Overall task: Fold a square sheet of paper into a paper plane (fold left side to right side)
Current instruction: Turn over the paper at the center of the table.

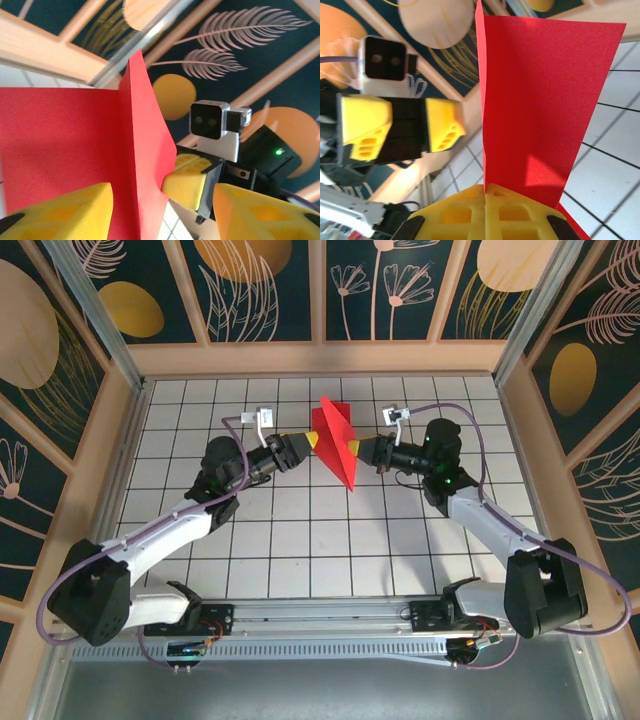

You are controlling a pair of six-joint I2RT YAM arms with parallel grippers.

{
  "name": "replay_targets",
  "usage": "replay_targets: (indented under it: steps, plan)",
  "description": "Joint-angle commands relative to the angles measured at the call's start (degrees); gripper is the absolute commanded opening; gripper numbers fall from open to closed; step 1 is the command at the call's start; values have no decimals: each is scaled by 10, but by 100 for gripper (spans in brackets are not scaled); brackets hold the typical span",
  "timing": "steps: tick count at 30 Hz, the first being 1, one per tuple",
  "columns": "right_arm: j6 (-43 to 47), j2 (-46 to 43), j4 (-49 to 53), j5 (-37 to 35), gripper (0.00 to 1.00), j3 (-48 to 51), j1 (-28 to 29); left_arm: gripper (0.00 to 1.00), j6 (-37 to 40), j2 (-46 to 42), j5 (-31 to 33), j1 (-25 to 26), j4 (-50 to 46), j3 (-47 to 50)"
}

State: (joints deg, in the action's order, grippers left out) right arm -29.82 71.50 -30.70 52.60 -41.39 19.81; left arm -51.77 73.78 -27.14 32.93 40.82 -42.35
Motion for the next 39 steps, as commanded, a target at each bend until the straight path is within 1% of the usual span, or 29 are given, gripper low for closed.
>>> replay_targets:
  steps: [1,6,11,13,17,21,26,28,31,34,36,39]
  plan:
    - [-68,-10,-81,50,0,16,4,54,-16,19,-65,5,67,-28]
    - [-72,-14,-78,55,0,11,16,54,-13,40,-66,10,61,-40]
    - [-77,-18,-80,56,0,9,21,54,1,52,-54,15,33,-50]
    - [-78,-16,-79,57,0,8,22,52,2,55,-56,17,35,-52]
    - [-79,-9,-75,55,0,7,23,41,5,55,-49,18,36,-55]
    - [-81,-6,-76,52,0,6,23,24,13,52,-34,19,25,-56]
    - [-83,-3,-75,51,0,3,23,11,16,48,-21,19,18,-55]
    - [-83,-5,-73,50,0,1,23,7,15,47,-18,18,20,-53]
    - [-74,-14,-57,42,8,-2,21,3,11,45,-17,19,23,-51]
    - [-39,-40,-2,17,21,-4,17,0,9,41,-14,18,27,-50]
    - [-8,-64,46,-5,33,-4,10,0,5,37,-13,18,34,-47]
    - [17,-102,82,-20,50,15,-8,0,-3,34,-11,18,49,-40]
